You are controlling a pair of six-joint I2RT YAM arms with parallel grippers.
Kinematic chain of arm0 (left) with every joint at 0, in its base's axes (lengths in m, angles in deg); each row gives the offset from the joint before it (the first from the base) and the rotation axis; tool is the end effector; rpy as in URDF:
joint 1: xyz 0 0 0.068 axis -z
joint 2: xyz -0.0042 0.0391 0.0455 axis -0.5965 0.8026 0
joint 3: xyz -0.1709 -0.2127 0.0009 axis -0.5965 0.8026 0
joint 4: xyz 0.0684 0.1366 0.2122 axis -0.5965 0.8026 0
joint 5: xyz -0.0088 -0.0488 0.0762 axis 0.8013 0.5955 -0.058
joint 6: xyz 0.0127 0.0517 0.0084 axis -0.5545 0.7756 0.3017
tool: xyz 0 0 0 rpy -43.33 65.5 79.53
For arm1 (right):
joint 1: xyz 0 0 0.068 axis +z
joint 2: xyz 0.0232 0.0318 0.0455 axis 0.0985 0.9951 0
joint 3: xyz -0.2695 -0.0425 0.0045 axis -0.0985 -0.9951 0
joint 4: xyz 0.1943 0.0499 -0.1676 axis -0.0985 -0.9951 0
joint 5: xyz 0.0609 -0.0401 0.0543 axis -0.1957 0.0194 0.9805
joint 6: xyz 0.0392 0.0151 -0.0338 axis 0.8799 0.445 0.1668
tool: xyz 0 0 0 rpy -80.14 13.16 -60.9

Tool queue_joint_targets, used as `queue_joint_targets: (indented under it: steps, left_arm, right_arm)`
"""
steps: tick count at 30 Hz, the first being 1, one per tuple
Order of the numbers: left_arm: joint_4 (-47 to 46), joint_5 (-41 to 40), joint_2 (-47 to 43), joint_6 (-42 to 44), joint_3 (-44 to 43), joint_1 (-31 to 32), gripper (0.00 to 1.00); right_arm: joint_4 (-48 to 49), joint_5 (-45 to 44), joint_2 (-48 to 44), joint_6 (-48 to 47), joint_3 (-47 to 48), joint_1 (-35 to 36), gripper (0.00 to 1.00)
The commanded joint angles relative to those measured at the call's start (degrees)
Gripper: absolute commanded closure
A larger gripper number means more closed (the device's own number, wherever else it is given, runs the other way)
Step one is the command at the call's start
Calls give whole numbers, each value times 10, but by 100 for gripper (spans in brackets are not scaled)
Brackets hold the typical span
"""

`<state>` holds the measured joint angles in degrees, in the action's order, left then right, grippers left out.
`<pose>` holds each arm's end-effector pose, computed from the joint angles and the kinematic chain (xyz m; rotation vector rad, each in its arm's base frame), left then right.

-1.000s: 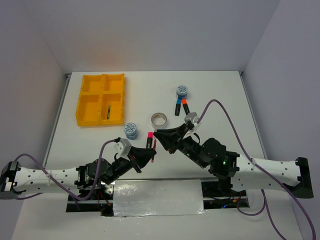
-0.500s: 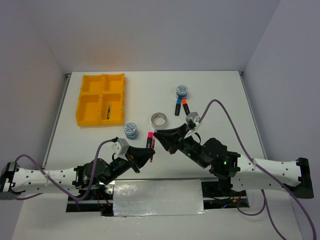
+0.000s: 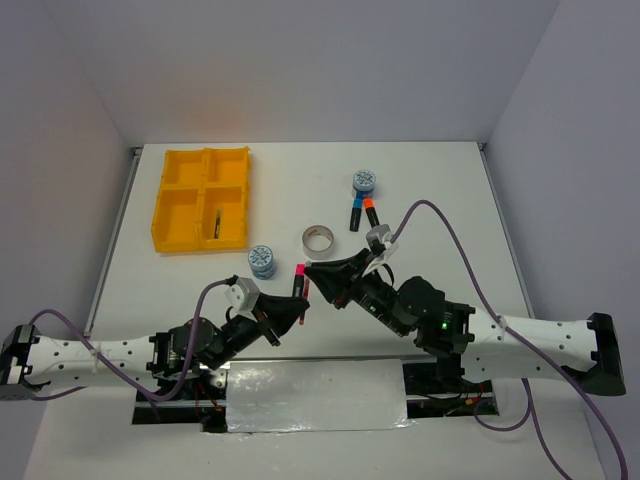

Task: Sort the stationery into containers
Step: Close the pen cap on the pen.

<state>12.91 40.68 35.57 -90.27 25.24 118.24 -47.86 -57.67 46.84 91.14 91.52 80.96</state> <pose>0.0417 -0.1546 0.2757 0.2710 1.4480 -1.1152 0.0655 0.1890 0.3376 -0.3346 1.4926 1.0408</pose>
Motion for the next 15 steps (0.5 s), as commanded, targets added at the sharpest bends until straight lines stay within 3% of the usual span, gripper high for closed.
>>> queue_joint_targets:
  steps: [1, 15]
  left_arm:
    - [-62, -10, -6, 11, -3, -2, 100]
    - [-77, -11, -2, 23, -11, -3, 100]
  right_arm:
    - [-34, -16, 4, 27, 6, -5, 95]
    - [-67, 2, 11, 65, 5, -8, 93]
